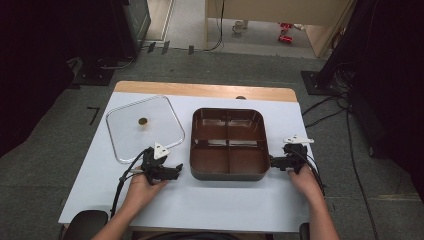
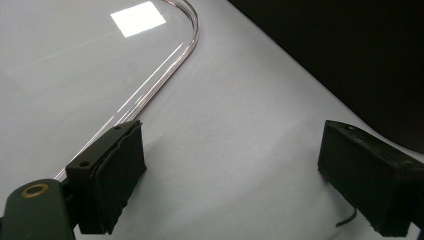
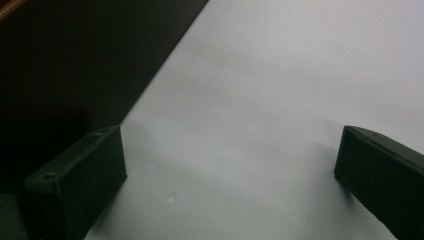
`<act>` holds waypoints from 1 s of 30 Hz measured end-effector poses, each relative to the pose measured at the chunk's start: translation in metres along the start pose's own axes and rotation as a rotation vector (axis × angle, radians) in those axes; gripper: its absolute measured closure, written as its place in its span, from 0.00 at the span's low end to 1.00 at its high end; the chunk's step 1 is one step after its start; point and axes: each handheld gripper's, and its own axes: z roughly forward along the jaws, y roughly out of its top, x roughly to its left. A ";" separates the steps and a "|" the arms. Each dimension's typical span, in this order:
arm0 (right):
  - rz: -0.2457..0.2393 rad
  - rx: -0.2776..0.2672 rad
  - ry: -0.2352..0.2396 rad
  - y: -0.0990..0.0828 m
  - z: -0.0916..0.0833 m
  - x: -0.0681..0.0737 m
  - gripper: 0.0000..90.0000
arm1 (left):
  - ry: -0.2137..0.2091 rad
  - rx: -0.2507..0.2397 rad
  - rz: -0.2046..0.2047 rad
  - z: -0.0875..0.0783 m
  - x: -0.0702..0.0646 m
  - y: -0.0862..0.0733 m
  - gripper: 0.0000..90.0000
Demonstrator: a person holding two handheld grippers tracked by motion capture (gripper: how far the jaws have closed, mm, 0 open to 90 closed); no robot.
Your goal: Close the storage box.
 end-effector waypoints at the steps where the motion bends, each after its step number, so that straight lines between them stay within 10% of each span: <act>1: 0.000 0.000 0.000 0.000 0.000 0.000 0.00 | -0.001 0.000 0.002 0.000 0.000 0.000 0.12; 30: 0.002 -0.001 0.001 0.000 0.000 0.000 0.00 | -0.139 0.107 -0.001 -0.016 0.016 0.020 0.27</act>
